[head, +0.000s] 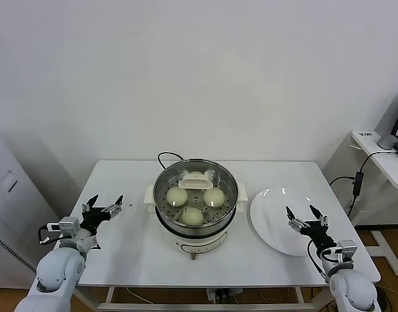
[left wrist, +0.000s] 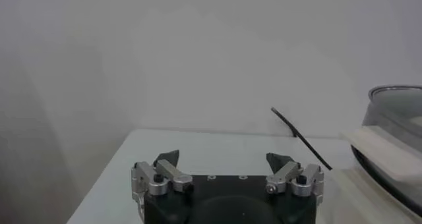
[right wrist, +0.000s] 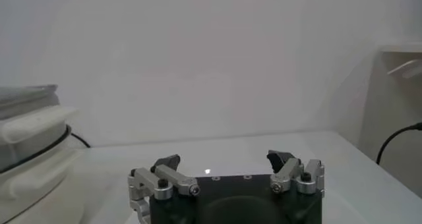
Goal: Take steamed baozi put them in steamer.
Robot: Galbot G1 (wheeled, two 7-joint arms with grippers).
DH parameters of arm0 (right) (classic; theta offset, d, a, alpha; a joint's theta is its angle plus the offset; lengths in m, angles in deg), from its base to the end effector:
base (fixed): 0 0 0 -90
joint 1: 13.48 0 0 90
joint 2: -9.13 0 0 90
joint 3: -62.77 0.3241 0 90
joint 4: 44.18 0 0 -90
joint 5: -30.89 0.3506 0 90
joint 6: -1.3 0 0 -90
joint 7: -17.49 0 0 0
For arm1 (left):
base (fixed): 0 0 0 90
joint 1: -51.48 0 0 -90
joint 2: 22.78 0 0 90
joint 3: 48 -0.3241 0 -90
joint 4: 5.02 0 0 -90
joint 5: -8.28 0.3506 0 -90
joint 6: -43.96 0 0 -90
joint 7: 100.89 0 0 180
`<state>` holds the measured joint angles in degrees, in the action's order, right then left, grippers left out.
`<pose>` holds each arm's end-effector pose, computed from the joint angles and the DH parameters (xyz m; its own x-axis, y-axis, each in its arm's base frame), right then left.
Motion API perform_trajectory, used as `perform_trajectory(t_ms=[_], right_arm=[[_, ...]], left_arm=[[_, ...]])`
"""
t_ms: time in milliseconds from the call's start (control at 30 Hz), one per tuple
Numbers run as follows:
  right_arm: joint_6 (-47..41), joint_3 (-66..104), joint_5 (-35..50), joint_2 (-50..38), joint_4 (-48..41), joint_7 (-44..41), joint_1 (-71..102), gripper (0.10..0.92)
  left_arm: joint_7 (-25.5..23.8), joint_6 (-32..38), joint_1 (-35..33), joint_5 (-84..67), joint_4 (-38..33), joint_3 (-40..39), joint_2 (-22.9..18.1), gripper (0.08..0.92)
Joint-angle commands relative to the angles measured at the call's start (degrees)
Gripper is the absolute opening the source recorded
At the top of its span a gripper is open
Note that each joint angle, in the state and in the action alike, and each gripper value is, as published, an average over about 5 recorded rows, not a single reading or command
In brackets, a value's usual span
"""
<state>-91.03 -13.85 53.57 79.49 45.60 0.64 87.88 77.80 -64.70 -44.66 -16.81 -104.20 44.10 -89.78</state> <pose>0.2794 -0.1858 -0.3410 -0.9863 -0.0746 0.1471 -0.0659 0.9958 0.0634 0.3180 0.1165 -0.2775 -0.9618 0.0618 0.2668 0.0529 0.9978 -0.0404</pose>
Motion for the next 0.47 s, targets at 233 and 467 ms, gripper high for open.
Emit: perform_trajectory(t_ms=[233,467], right_arm=[[0.04,0.18,-3.45,0.18,-0.39,0.66,-0.03,0.823],[0.70,0.17,-3.77,0.47,-0.89,0.76,-0.28,0.823]], left_arm=[[0.03,-0.20,-0.10,0.13,-0.05,-0.38,-0.22,0.823],[0.03,-0.87,-0.18,0.10,-0.28,-0.55,-0.20,0.823]])
